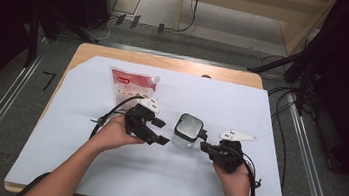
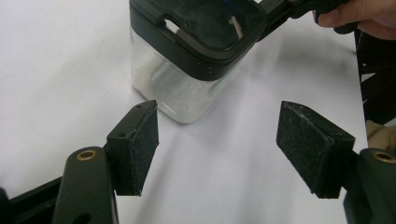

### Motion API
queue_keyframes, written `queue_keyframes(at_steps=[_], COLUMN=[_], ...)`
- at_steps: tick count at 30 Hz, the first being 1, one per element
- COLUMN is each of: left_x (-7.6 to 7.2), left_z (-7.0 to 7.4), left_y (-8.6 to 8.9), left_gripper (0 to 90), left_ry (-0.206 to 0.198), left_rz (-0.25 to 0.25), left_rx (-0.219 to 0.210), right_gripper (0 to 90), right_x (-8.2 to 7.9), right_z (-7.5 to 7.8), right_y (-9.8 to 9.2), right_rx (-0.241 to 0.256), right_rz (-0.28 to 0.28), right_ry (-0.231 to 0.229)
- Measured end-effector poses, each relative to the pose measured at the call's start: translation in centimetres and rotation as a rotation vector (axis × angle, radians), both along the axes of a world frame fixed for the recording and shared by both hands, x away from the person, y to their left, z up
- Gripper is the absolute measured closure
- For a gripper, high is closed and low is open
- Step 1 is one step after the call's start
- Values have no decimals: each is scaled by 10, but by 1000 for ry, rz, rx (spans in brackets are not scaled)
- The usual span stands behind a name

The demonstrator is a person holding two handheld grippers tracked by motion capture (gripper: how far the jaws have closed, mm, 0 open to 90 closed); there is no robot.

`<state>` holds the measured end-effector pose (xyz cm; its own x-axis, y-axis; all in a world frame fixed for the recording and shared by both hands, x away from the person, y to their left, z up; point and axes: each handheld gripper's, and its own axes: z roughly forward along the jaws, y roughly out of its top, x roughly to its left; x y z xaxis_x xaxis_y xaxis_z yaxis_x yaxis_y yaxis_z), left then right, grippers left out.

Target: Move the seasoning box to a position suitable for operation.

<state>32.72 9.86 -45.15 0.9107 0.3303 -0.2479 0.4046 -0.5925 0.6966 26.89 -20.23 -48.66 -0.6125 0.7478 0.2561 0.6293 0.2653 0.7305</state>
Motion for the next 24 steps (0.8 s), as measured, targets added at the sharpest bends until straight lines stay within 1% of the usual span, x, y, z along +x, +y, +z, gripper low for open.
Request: queue_keyframes(at_steps=[1, 2, 3, 5, 7, 8, 9, 11, 12, 13, 14, 17, 18, 19, 20, 21, 22, 24], left_x=[0, 0, 0, -1, -1, -1, -1, -1, -1, -1, -1, 0, 0, 0, 1, 2, 3, 7], left_z=[0, 1, 1, 0, 0, 0, 0, 1, 1, 1, 2, 2, 2, 2, 3, 4, 5, 7], left_y=[1, 1, 0, -1, -2, -2, -2, -2, -2, -3, -4, -9, -11, -13, -15, -16, -18, -21], left_gripper=[309, 321, 326, 318, 304, 295, 280, 258, 249, 241, 231, 191, 182, 164, 159, 159, 159, 159], left_ry=[6, 25, 29, 19, 19, 15, 13, 3, -3, -3, -14, -13, -16, -17, -16, -15, -6, -18], left_rz=[-3, -10, -16, -18, -18, -15, -19, -10, -14, -12, -6, 1, 3, 9, 9, 9, 1, -11], left_rx=[-1, -6, -8, -1, 1, 1, 4, -3, -5, -9, -7, -2, 8, 6, 4, 9, 5, 9], right_gripper=[900, 900, 900, 900, 900, 900, 900, 900, 900, 900, 900, 900, 900, 900, 900, 900, 900, 900], right_x=[1, 2, 4, 7, 10, 12, 14, 17, 18, 21, 23, 28, 30, 30, 31, 30, 30, 29], right_z=[0, 1, 1, 1, 0, 1, 1, 1, 1, 0, -1, -2, -2, -1, -1, 1, 3, 11], right_y=[-1, -2, -3, -7, -9, -9, -10, -12, -13, -14, -15, -17, -17, -17, -17, -16, -16, -16], right_rx=[1, 1, 0, -1, 4, 3, -2, -11, -14, -17, -18, -9, -15, -16, -17, 1, 3, -5], right_rz=[-4, -6, -10, -17, -26, -31, -25, -29, -33, -34, -36, -40, -37, -42, -36, -41, -39, -31], right_ry=[-4, -2, -4, 0, -3, 4, -1, -6, 3, -3, 5, 20, 20, 28, 26, 30, 26, 14])
